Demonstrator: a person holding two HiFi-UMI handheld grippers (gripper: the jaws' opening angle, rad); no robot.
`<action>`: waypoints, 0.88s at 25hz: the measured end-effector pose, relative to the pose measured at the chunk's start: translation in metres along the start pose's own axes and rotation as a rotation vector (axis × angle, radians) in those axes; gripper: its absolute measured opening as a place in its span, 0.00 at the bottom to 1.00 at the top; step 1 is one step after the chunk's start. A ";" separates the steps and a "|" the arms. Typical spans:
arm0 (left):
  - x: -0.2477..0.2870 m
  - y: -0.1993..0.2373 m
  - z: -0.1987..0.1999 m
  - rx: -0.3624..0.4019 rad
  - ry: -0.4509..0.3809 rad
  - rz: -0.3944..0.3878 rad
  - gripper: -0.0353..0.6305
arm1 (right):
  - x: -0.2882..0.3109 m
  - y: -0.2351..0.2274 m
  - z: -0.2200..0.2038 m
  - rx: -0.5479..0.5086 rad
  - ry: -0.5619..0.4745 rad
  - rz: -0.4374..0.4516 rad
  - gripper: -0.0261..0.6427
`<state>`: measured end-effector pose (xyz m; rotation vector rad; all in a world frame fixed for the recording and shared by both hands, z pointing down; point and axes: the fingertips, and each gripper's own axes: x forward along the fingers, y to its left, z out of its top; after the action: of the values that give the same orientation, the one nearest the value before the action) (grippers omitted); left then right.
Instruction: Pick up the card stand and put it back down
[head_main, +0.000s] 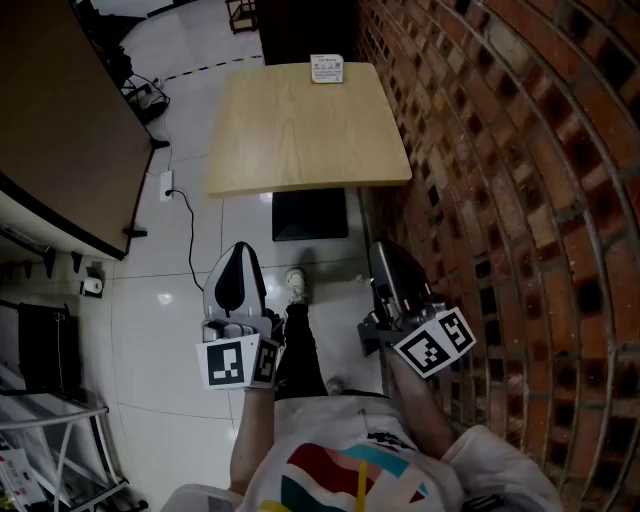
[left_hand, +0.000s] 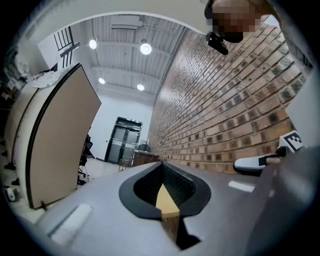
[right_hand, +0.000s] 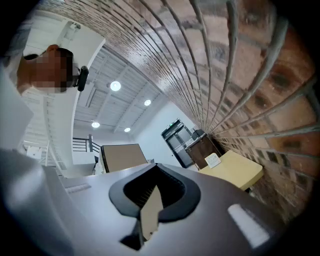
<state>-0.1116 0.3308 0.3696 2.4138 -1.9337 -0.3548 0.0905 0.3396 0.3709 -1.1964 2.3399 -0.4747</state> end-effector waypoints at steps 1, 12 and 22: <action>0.027 0.011 -0.005 0.000 -0.003 -0.005 0.06 | 0.023 -0.014 -0.002 -0.013 0.000 -0.006 0.04; 0.346 0.113 -0.014 0.013 0.013 -0.093 0.06 | 0.289 -0.164 0.022 -0.122 -0.003 -0.127 0.04; 0.445 0.133 -0.018 -0.027 0.036 -0.065 0.06 | 0.373 -0.225 0.024 -0.144 0.089 -0.168 0.04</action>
<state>-0.1458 -0.1315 0.3381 2.4532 -1.8271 -0.3355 0.0618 -0.0957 0.3705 -1.4761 2.3938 -0.4292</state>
